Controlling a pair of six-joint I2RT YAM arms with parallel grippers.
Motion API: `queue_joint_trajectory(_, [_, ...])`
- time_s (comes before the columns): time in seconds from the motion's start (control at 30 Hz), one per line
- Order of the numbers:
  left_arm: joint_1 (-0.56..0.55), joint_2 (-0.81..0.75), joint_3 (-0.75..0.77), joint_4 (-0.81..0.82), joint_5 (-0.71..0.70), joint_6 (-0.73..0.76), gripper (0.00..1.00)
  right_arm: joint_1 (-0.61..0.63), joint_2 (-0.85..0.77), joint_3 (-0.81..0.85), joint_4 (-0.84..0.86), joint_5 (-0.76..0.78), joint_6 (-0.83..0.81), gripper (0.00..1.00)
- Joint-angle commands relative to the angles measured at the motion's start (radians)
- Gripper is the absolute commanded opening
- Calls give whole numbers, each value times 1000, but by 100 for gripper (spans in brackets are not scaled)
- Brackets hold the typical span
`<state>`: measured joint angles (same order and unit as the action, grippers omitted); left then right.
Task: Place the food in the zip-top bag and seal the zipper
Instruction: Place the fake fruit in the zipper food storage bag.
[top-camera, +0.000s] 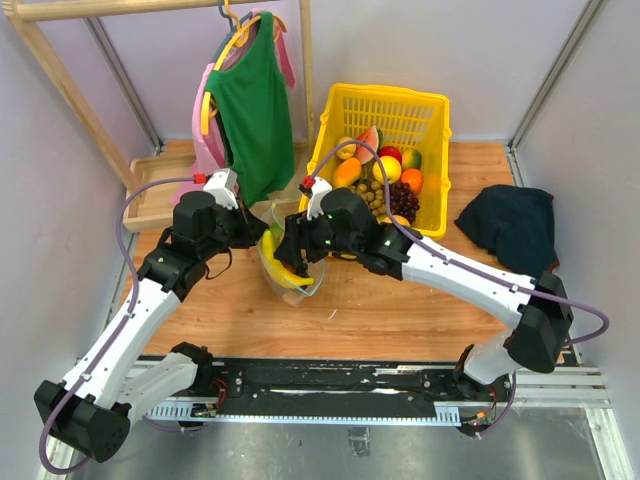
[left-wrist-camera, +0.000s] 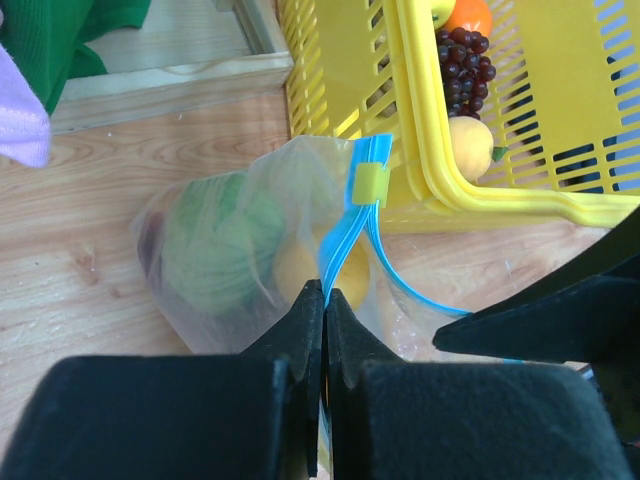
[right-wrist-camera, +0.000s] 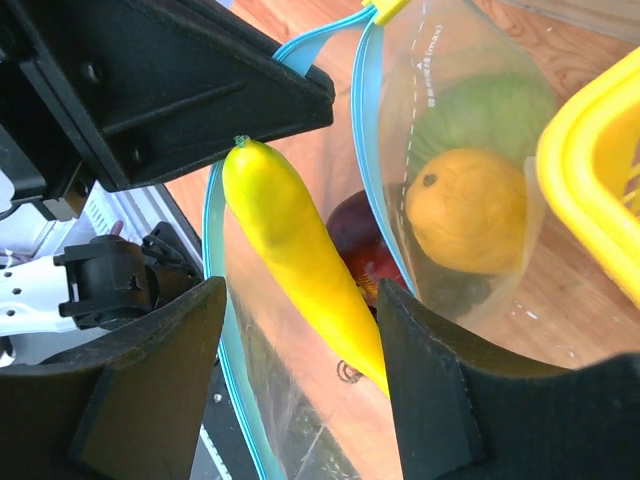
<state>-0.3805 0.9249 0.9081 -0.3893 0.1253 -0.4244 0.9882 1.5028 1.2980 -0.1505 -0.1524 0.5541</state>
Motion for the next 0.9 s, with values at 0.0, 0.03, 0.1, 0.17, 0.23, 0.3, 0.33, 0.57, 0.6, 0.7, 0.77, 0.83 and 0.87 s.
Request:
queue_joint_trajectory(0.0, [8, -11, -6, 50, 7, 3, 1, 15, -57, 29, -55, 57, -76, 61])
queue_joint_trajectory(0.03, [9, -11, -5, 50, 8, 2, 0, 15, -54, 29, -44, 44, -77, 60])
queue_joint_trajectory(0.1, [9, -11, -7, 50, 6, 3, 1, 16, -34, 33, -22, 9, -69, 58])
queue_joint_trajectory(0.17, [9, -10, -7, 50, 7, 2, 1, 17, -6, 44, -3, -24, -57, 57])
queue_joint_trajectory(0.23, [9, -8, -6, 50, 6, 2, 0, 20, 20, 54, 12, -45, -47, 55])
queue_joint_trajectory(0.3, [9, -9, -6, 50, 7, 4, 0, 23, 42, 55, 40, -56, -37, 53])
queue_joint_trajectory(0.33, [9, -9, -6, 49, 7, 4, 0, 24, 50, 56, 54, -59, -31, 52])
queue_joint_trajectory(0.57, [9, -10, -6, 49, 10, 4, 1, 32, 120, 85, 114, -43, -15, 48])
queue_joint_trajectory(0.6, [9, -11, -6, 49, 10, 4, 0, 32, 128, 85, 118, -25, -10, 47])
queue_joint_trajectory(0.7, [9, -12, -6, 50, 11, 3, 1, 32, 143, 85, 101, 56, -1, 42])
queue_joint_trajectory(0.77, [10, -12, -6, 49, 11, 4, 0, 32, 148, 87, 78, 112, -2, 39])
queue_joint_trajectory(0.83, [8, -14, -5, 49, 12, 5, 1, 30, 148, 84, 65, 155, -2, 39])
queue_joint_trajectory(0.87, [9, -14, -5, 49, 15, 5, 1, 28, 148, 82, 63, 173, -3, 38])
